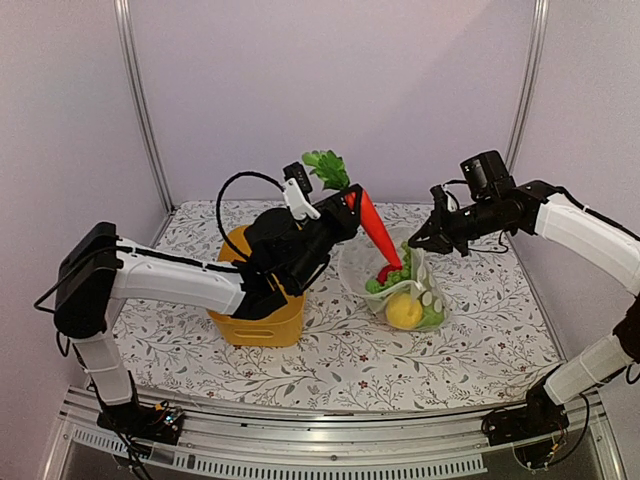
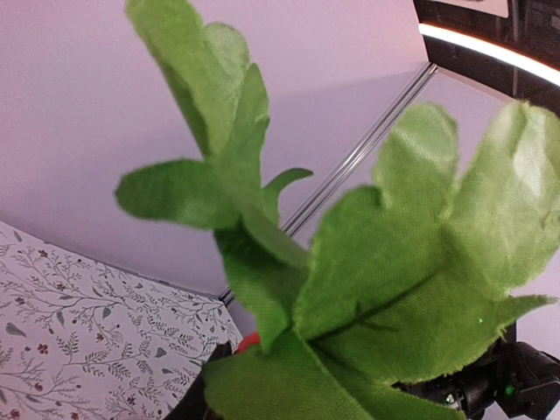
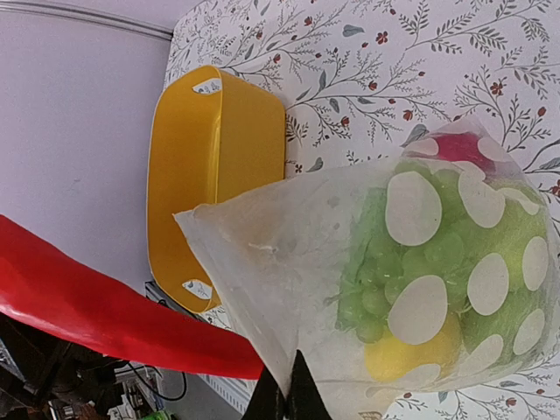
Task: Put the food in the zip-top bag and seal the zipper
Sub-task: Adjust the fake vegetable in the zipper food storage bag.
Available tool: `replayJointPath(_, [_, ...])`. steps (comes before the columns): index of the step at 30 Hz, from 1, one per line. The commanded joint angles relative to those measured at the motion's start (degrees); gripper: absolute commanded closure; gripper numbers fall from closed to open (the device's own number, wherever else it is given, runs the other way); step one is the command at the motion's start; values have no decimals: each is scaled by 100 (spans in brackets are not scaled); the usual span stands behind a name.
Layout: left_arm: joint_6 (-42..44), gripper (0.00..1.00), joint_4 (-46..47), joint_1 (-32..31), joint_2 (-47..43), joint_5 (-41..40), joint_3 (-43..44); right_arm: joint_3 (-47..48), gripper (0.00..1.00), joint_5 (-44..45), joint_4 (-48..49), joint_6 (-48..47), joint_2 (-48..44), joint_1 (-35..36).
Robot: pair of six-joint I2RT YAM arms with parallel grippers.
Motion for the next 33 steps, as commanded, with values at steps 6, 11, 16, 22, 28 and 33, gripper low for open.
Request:
replayJointPath(6, [92, 100, 1132, -251, 1268, -137, 275, 754, 100, -264, -164, 183, 66, 9])
replayJointPath(11, [-541, 100, 1316, -390, 1657, -139, 355, 631, 100, -132, -134, 273, -27, 6])
replayJointPath(16, [-1307, 100, 258, -374, 1535, 107, 554, 318, 100, -153, -111, 202, -162, 12])
replayJointPath(22, [-2939, 93, -765, -98, 1384, 1513, 702, 192, 100, -34, -75, 48, -326, 14])
replayJointPath(28, [-2916, 100, -1431, 190, 552, 1426, 555, 233, 100, 70, 25, -94, -367, 14])
replayJointPath(33, [-3317, 93, -2802, 297, 817, 2401, 1225, 167, 100, 59, 241, -136, -358, 10])
